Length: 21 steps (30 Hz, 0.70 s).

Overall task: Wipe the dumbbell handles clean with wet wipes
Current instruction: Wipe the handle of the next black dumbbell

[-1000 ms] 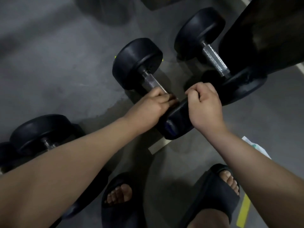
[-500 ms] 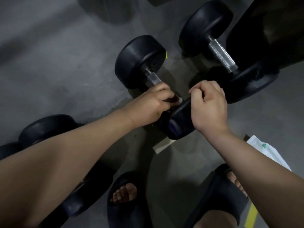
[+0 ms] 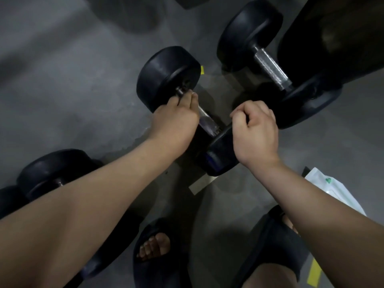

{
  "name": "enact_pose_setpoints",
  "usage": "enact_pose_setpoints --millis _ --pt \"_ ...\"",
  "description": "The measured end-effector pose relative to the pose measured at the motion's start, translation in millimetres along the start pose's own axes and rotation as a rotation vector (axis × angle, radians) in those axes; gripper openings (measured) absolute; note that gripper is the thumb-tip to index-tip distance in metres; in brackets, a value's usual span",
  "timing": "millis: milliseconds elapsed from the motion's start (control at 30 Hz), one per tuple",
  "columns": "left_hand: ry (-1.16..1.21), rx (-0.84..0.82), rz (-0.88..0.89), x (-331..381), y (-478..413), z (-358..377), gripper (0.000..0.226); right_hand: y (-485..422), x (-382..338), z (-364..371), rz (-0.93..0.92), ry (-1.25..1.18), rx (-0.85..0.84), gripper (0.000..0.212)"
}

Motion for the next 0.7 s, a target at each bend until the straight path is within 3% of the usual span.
enact_pose_setpoints --millis 100,333,433,567,633,700 --pt "0.074 -0.105 0.011 10 3 12 0.078 0 1 -1 -0.007 0.01 0.008 0.022" --pt "-0.049 -0.098 -0.007 -12 -3 9 0.075 -2 2 -1 -0.004 -0.005 -0.013 0.023" --pt "0.146 -0.098 0.026 -17 -4 17 0.08 -2 3 -1 -0.001 -0.007 -0.02 0.023" --pt "0.304 -0.071 0.206 -4 0 15 0.083 -2 3 -1 -0.008 0.003 -0.017 0.023" --pt "0.23 -0.034 0.383 22 12 11 0.077 -2 3 -1 -0.01 0.003 -0.01 0.023" --pt "0.109 0.038 0.431 30 18 3 0.071 -2 2 -1 -0.013 0.003 -0.006 0.023"
Point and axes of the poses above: each hand's wrist, its own y-axis away from the middle knuckle, its own z-axis out of the palm, x = y × z, the point moved 9 cm from there along -y, towards the middle knuckle, and after that the axes turned 5 degrees about -y, right-handed, at the moved point
